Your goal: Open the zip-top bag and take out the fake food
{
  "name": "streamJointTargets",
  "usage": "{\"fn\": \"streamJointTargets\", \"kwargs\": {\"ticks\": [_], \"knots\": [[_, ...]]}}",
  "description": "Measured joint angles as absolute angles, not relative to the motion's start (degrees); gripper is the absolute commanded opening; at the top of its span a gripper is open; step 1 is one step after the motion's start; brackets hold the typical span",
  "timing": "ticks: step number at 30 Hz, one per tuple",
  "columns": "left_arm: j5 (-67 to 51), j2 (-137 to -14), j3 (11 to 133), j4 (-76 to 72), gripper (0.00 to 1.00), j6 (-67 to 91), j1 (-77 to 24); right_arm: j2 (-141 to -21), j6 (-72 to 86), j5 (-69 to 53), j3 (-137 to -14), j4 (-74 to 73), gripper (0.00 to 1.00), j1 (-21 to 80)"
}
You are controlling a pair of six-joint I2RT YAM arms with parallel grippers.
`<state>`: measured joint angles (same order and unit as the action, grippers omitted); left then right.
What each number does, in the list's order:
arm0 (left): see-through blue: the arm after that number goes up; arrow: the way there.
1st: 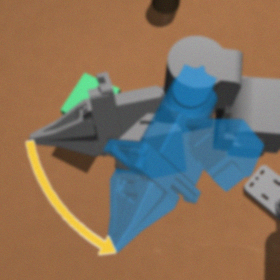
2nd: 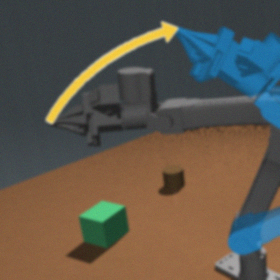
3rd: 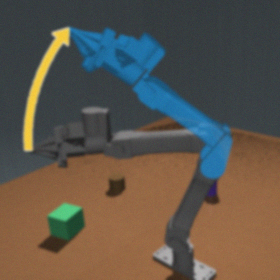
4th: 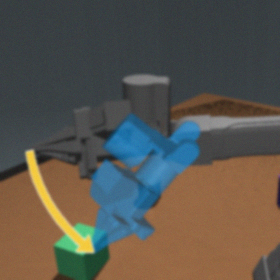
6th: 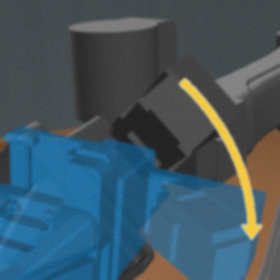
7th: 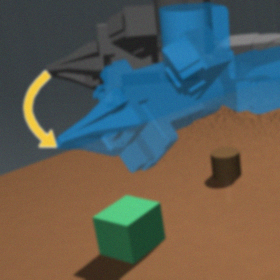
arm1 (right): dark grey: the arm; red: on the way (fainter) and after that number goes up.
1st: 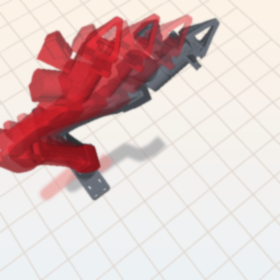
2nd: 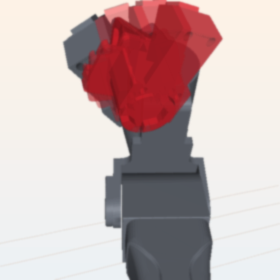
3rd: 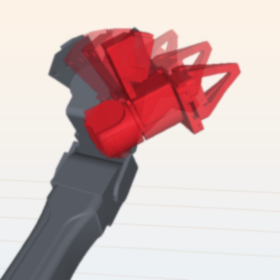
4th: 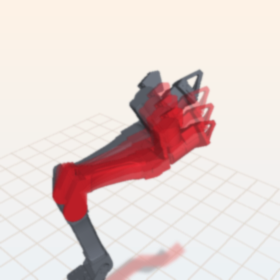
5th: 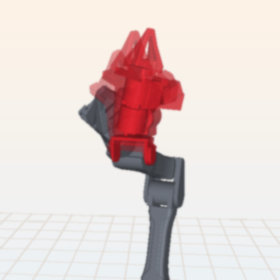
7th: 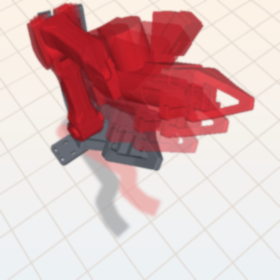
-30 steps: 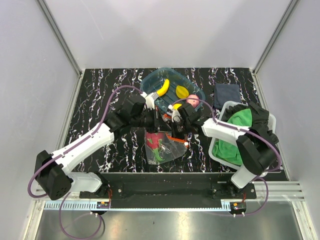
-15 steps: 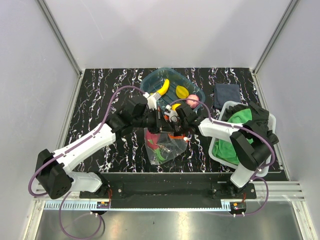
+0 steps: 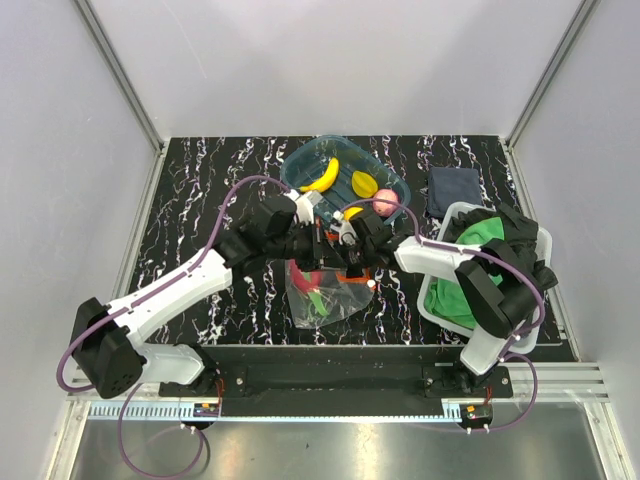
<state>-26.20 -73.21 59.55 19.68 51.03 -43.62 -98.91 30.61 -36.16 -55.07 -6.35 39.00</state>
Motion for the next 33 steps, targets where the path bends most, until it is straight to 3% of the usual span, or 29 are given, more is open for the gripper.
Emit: {"fn": "streamJointTargets", "kwargs": {"ticks": [12,14,15,19,26,33], "knots": [[-21.58,-68.84,59.44,24.38,0.00,48.90,-41.74,-88.25,27.22,-32.38,-55.07,-12.82,0.00,39.00],[-21.56,-68.55,59.44,24.47,0.00,48.51,-41.08,-87.59,26.89,-32.69,-55.07,-13.15,0.11,39.00],[-21.61,-68.53,59.44,24.47,0.00,48.45,-40.91,-87.57,26.76,-33.17,-55.07,-13.10,0.24,39.00],[-22.09,-68.53,59.37,24.27,0.00,48.47,-40.86,-90.67,26.65,-37.60,-55.18,-12.21,0.40,39.00],[-23.70,-68.66,57.25,22.31,0.00,49.95,-41.12,-98.37,26.85,-43.55,-55.24,-9.28,0.55,39.31],[-24.21,-69.67,57.23,20.29,0.00,51.05,-42.63,-99.22,27.16,-47.09,-55.24,-6.61,0.58,40.40]]}}
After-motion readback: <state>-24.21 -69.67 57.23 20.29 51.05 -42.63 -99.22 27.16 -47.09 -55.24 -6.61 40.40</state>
